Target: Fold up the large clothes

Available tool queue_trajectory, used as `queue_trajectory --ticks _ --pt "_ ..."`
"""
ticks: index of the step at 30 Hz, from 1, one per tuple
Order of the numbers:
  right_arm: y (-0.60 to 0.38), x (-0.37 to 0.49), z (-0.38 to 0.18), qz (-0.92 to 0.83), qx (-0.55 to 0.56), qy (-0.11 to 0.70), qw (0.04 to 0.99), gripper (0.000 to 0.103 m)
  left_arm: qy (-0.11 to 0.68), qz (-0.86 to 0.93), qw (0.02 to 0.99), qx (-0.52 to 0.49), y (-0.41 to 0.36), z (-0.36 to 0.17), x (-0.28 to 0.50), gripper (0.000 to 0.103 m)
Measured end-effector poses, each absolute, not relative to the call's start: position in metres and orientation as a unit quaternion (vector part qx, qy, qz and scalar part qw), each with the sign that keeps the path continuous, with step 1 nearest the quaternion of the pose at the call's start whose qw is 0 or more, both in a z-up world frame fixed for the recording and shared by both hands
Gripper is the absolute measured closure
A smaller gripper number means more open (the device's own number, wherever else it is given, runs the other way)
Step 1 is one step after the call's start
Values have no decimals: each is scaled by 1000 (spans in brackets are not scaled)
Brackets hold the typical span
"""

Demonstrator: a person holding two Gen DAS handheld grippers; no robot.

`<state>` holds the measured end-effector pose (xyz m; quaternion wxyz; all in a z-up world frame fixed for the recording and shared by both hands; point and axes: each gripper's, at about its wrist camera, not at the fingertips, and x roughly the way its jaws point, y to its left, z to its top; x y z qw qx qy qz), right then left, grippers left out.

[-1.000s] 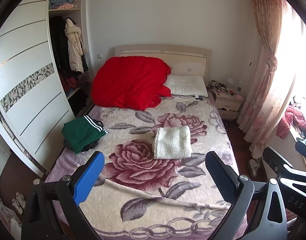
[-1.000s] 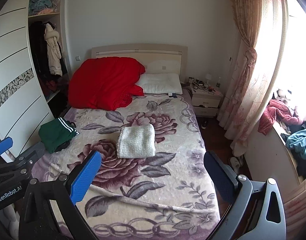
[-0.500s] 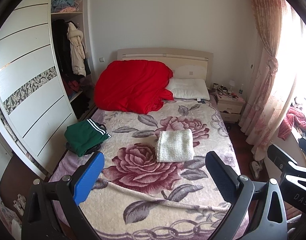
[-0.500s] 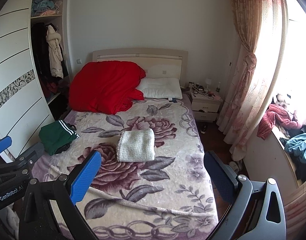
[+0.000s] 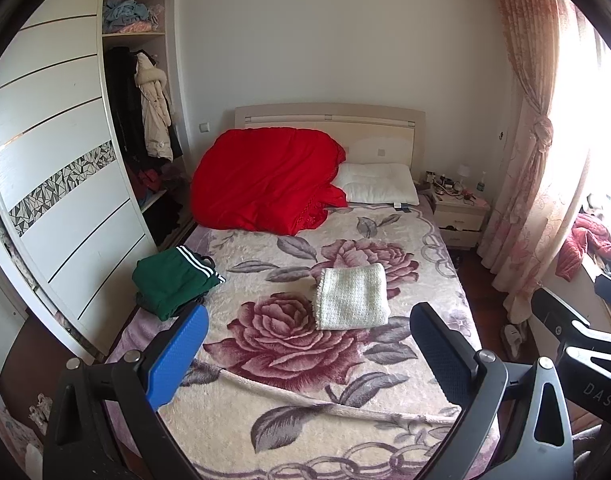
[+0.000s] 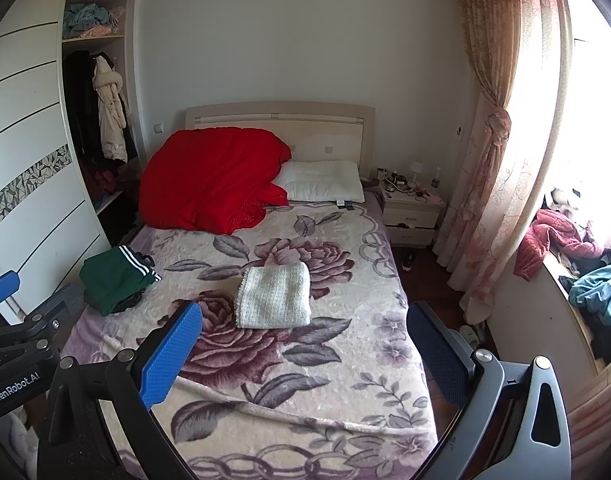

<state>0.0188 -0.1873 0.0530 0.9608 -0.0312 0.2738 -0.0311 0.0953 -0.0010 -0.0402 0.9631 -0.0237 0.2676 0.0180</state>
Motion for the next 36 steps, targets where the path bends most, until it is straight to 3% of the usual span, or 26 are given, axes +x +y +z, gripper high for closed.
queue_trajectory --ticks 36 --pt "-183 5 59 -44 -33 264 963 0 264 19 964 -29 -3 -38 91 0"
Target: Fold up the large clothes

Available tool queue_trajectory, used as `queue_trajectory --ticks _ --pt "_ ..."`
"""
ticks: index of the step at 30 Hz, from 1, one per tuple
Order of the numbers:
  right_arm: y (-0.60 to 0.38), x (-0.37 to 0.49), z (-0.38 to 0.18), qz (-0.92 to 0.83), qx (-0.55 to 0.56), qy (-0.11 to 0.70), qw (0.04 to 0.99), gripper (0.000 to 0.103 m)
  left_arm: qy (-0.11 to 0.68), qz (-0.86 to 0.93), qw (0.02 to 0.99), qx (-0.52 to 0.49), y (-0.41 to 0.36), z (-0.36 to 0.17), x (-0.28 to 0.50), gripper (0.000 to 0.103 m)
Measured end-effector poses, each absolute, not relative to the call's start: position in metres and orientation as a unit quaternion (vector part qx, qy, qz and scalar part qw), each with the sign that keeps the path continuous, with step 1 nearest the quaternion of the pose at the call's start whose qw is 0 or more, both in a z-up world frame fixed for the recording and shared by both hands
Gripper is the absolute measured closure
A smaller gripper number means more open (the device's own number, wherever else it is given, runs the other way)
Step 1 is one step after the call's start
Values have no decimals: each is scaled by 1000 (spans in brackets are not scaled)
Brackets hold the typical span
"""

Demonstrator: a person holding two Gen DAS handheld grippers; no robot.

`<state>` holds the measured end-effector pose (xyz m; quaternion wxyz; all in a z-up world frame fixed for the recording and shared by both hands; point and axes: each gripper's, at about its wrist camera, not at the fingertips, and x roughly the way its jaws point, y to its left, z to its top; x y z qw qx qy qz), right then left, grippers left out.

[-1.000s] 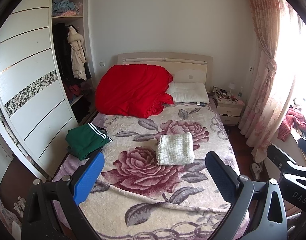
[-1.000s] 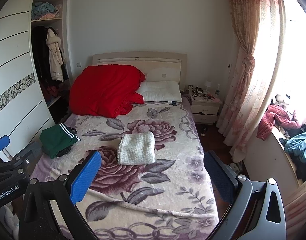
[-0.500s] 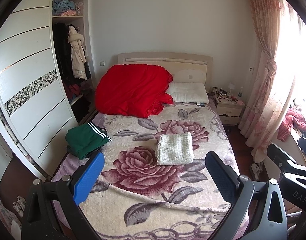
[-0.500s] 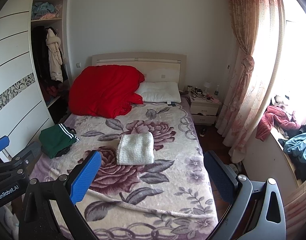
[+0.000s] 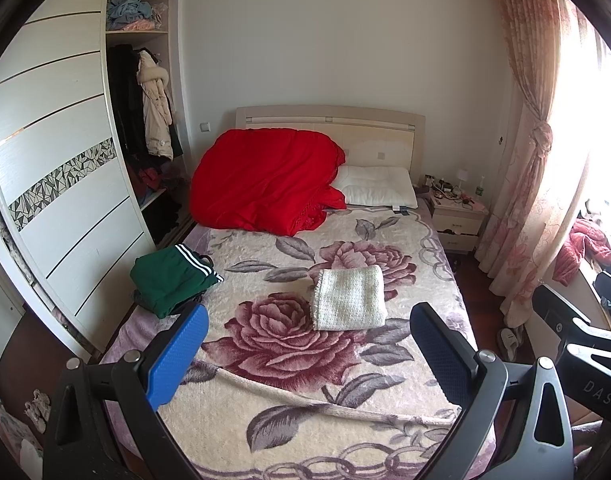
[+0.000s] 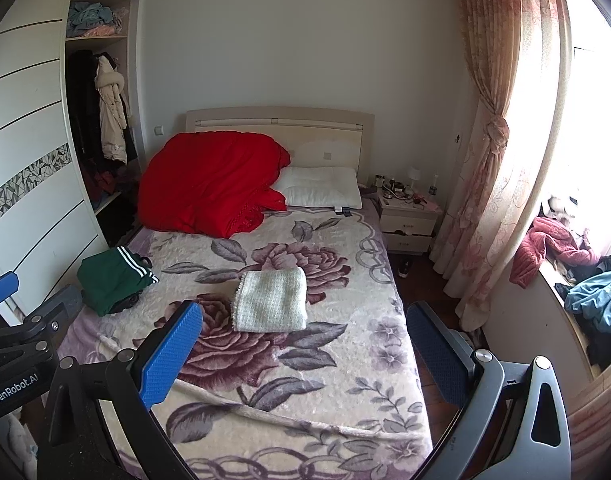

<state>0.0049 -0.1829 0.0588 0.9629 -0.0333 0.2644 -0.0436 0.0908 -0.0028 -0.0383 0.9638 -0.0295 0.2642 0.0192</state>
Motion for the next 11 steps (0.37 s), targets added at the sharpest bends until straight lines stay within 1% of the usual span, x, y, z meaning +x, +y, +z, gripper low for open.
queue_trajectory --ticks 11 --pt "-183 8 60 -42 -36 264 963 0 258 24 965 -27 -2 -38 89 0"
